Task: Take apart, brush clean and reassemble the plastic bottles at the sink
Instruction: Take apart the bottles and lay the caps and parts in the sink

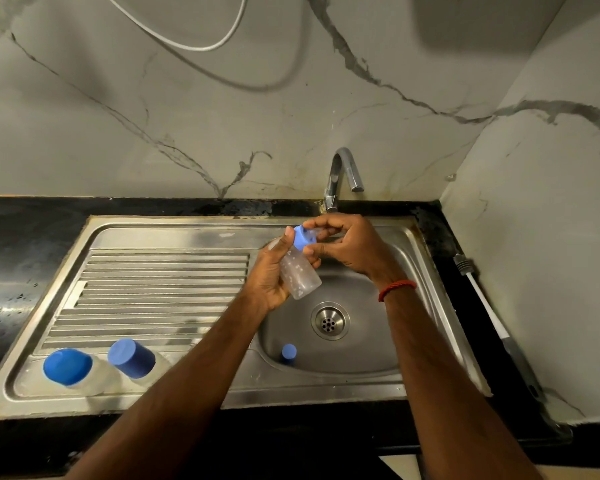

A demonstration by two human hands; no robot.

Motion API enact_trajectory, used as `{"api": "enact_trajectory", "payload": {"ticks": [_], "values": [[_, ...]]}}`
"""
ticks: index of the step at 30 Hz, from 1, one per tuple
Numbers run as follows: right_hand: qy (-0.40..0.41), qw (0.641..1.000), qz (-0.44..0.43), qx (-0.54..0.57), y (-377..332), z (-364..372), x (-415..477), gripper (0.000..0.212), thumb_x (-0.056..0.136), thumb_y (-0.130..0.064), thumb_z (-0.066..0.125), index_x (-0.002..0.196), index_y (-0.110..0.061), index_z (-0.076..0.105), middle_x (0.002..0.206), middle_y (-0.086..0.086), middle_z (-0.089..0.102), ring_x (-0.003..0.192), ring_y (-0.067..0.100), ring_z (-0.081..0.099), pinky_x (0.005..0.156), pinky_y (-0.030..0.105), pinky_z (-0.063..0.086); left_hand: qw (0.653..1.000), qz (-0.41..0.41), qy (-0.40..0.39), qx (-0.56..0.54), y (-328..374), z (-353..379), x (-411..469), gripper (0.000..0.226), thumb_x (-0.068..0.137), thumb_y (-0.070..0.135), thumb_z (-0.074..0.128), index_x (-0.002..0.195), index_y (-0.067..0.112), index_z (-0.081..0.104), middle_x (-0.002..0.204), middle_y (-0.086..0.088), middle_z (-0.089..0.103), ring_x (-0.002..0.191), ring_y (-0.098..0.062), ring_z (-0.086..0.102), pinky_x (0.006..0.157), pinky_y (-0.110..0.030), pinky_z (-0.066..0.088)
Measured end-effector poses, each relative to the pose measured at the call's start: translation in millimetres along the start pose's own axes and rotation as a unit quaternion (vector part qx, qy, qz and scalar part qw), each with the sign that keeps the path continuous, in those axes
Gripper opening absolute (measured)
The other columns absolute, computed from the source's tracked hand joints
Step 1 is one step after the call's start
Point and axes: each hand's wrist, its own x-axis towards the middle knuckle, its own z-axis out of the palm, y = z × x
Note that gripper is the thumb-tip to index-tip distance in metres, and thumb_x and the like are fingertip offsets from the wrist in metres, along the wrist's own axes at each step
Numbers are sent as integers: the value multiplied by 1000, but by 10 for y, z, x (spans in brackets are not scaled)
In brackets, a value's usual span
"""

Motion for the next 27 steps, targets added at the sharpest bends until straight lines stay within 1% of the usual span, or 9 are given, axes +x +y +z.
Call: {"api": "enact_trajectory", "payload": {"ticks": [3, 7, 12, 15, 17, 20, 22, 24, 27], "values": [[-6, 1000, -19, -13, 11, 80, -5, 64, 73, -23, 87, 130, -14, 61, 121, 3, 67, 104, 6, 65, 85, 17, 55, 1000, -10, -5, 3, 12, 45, -9, 62, 88, 40, 67, 137, 3, 56, 123, -20, 68, 102, -27, 70, 84, -41, 61], [24, 1000, -2, 6, 7, 92, -6, 49, 80, -23, 82, 124, -13, 65, 115, 2, 71, 102, 11, 68, 87, 24, 58, 999, -32, -1, -32, -7, 32, -29, 56, 88, 36, 70, 133, 4, 59, 118, -19, 69, 101, -28, 70, 83, -41, 61], [52, 996, 38, 63, 13, 41, -22, 43, 86, -19, 77, 126, -14, 64, 115, 0, 71, 103, 10, 69, 88, 25, 57, 999, -45, -5, -29, -21, 49, -65, 34, 92, 26, 66, 120, 7, 66, 107, -16, 72, 95, -25, 71, 86, -39, 59], [102, 976, 77, 175, -23, 23, -40, 35, 90, -6, 70, 122, -18, 62, 113, 5, 68, 97, 21, 71, 78, 35, 62, 998, -53, 9, -39, -20, 36, -40, 30, 93, 26, 67, 115, 6, 67, 97, -14, 70, 84, -23, 69, 85, -40, 58], [125, 960, 120, 222, -58, -4, -59, 33, 91, 3, 57, 114, -22, 63, 110, 7, 64, 91, 26, 69, 72, 39, 62, 998, -48, 18, -28, -21, 37, -31, 33, 92, 26, 69, 118, 5, 65, 94, -14, 70, 80, -23, 68, 83, -40, 59], [87, 964, 155, 196, -35, -26, -83, 22, 95, -2, 49, 103, -20, 60, 102, 6, 58, 83, 26, 62, 58, 30, 58, 999, -33, 30, 1, -38, 43, -33, 32, 90, 23, 70, 117, 7, 64, 92, -13, 72, 76, -23, 68, 79, -41, 61], [62, 972, 167, 152, -11, 6, -109, 6, 97, -21, 60, 94, -16, 59, 86, 5, 60, 71, 17, 61, 49, 22, 50, 999, -17, 25, 27, -49, 37, -32, 29, 89, 23, 71, 113, 8, 65, 93, -14, 73, 74, -24, 68, 77, -42, 60], [69, 983, 145, 89, 28, 51, -121, 22, 87, -31, 74, 91, -14, 60, 76, -1, 63, 61, 7, 60, 50, 18, 50, 998, -4, 10, 60, -61, 34, -37, 26, 89, 25, 71, 110, 9, 66, 95, -14, 72, 76, -24, 69, 77, -43, 58], [55, 992, 103, 36, 63, 61, -135, 25, 83, -24, 78, 103, -15, 66, 90, -5, 66, 74, 7, 64, 57, 14, 52, 998, -7, 11, 65, -75, 19, -47, 27, 86, 29, 73, 106, 10, 68, 91, -13, 71, 74, -23, 68, 76, -42, 57]]}}
